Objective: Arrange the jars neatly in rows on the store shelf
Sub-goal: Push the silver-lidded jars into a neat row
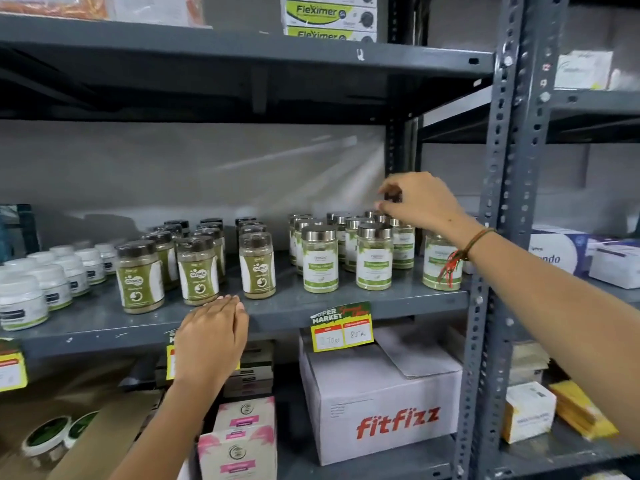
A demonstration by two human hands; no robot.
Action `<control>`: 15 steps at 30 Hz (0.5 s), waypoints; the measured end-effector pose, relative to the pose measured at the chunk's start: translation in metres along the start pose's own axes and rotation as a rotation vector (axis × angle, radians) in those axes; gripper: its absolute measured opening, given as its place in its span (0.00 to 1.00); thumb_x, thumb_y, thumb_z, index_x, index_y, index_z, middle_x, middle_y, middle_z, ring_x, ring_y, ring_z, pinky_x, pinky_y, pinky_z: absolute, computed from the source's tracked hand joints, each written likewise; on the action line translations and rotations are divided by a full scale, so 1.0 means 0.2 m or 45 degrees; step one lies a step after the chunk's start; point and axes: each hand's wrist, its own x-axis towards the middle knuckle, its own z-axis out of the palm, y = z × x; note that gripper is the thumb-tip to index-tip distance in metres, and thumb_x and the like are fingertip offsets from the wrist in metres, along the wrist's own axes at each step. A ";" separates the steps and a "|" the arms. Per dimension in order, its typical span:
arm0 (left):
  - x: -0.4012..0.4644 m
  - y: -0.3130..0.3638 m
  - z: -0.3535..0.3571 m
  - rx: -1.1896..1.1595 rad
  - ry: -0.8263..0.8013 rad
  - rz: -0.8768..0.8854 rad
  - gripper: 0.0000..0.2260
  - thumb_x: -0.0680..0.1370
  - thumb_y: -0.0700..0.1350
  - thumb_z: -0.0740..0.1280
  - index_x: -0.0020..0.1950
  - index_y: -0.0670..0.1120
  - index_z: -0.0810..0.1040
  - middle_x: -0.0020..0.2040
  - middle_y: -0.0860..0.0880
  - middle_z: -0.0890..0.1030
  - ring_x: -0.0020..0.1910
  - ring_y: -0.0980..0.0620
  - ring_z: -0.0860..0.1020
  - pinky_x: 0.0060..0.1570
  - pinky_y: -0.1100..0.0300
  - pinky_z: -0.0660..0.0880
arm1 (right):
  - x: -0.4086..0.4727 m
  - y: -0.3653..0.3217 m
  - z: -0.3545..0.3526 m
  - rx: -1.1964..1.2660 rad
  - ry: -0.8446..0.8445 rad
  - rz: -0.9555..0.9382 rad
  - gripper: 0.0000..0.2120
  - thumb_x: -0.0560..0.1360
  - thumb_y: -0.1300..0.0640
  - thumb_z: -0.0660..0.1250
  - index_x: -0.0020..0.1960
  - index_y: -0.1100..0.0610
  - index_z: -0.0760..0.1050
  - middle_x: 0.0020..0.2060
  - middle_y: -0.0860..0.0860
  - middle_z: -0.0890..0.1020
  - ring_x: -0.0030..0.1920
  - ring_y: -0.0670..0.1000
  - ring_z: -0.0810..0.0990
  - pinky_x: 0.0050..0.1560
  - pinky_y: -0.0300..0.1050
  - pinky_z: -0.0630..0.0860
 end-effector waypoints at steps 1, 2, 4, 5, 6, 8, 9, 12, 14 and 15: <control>0.00 0.00 0.00 0.003 0.004 -0.004 0.20 0.79 0.50 0.55 0.52 0.42 0.84 0.51 0.45 0.85 0.51 0.46 0.82 0.54 0.51 0.76 | -0.01 0.05 -0.01 -0.133 -0.039 0.017 0.18 0.74 0.43 0.68 0.59 0.50 0.81 0.53 0.51 0.85 0.54 0.56 0.83 0.53 0.52 0.80; 0.00 0.00 0.00 0.004 0.009 -0.008 0.21 0.79 0.50 0.55 0.52 0.42 0.84 0.51 0.45 0.85 0.51 0.46 0.82 0.54 0.51 0.76 | -0.03 0.09 -0.02 -0.258 -0.089 0.037 0.18 0.74 0.42 0.67 0.60 0.51 0.80 0.53 0.53 0.84 0.54 0.58 0.82 0.51 0.52 0.80; 0.00 0.00 0.00 -0.003 0.019 -0.013 0.21 0.79 0.50 0.55 0.51 0.42 0.84 0.51 0.45 0.85 0.51 0.46 0.83 0.54 0.50 0.76 | -0.05 0.17 -0.03 -0.445 -0.180 0.091 0.20 0.75 0.40 0.65 0.60 0.51 0.79 0.54 0.56 0.83 0.54 0.61 0.81 0.47 0.52 0.77; 0.00 0.00 0.00 -0.005 0.022 -0.015 0.21 0.79 0.50 0.55 0.51 0.42 0.84 0.51 0.45 0.85 0.51 0.46 0.83 0.54 0.50 0.76 | -0.06 0.20 -0.02 -0.514 -0.211 0.118 0.22 0.76 0.38 0.64 0.60 0.52 0.79 0.54 0.57 0.82 0.54 0.62 0.81 0.46 0.52 0.76; 0.00 0.00 0.01 -0.004 0.025 -0.017 0.21 0.79 0.50 0.55 0.51 0.41 0.84 0.51 0.45 0.85 0.51 0.46 0.83 0.54 0.50 0.76 | -0.07 0.21 -0.02 -0.576 -0.238 0.146 0.24 0.76 0.37 0.62 0.60 0.53 0.79 0.54 0.57 0.82 0.54 0.62 0.81 0.45 0.52 0.76; -0.01 0.00 0.01 0.005 0.029 -0.023 0.21 0.79 0.51 0.55 0.52 0.41 0.84 0.51 0.45 0.85 0.51 0.46 0.83 0.54 0.50 0.76 | -0.07 0.23 -0.01 -0.685 -0.311 0.192 0.28 0.76 0.34 0.58 0.60 0.54 0.79 0.54 0.56 0.82 0.55 0.61 0.81 0.46 0.52 0.75; -0.01 0.00 0.01 0.009 0.032 -0.024 0.21 0.78 0.50 0.55 0.52 0.41 0.84 0.51 0.44 0.85 0.51 0.46 0.83 0.54 0.50 0.76 | -0.07 0.23 0.00 -0.736 -0.353 0.202 0.29 0.76 0.33 0.56 0.61 0.54 0.78 0.56 0.56 0.81 0.57 0.61 0.80 0.45 0.52 0.73; -0.01 0.00 0.01 0.009 0.047 -0.027 0.20 0.78 0.50 0.56 0.51 0.41 0.85 0.50 0.44 0.85 0.50 0.46 0.83 0.53 0.50 0.76 | -0.07 0.23 0.02 -0.863 -0.445 0.209 0.32 0.77 0.31 0.52 0.63 0.55 0.77 0.59 0.55 0.80 0.59 0.59 0.79 0.42 0.51 0.70; -0.01 0.01 0.00 0.003 0.058 -0.033 0.19 0.78 0.49 0.57 0.50 0.41 0.85 0.50 0.44 0.85 0.49 0.46 0.83 0.52 0.50 0.77 | -0.06 0.23 0.03 -0.911 -0.461 0.211 0.32 0.78 0.32 0.52 0.63 0.55 0.78 0.59 0.55 0.79 0.60 0.59 0.79 0.42 0.51 0.71; -0.01 0.01 0.00 0.001 0.062 -0.033 0.19 0.78 0.49 0.57 0.50 0.41 0.85 0.49 0.44 0.85 0.49 0.45 0.83 0.51 0.49 0.77 | -0.06 0.24 0.03 -0.915 -0.464 0.212 0.32 0.78 0.32 0.53 0.63 0.55 0.78 0.59 0.55 0.79 0.60 0.59 0.79 0.42 0.51 0.71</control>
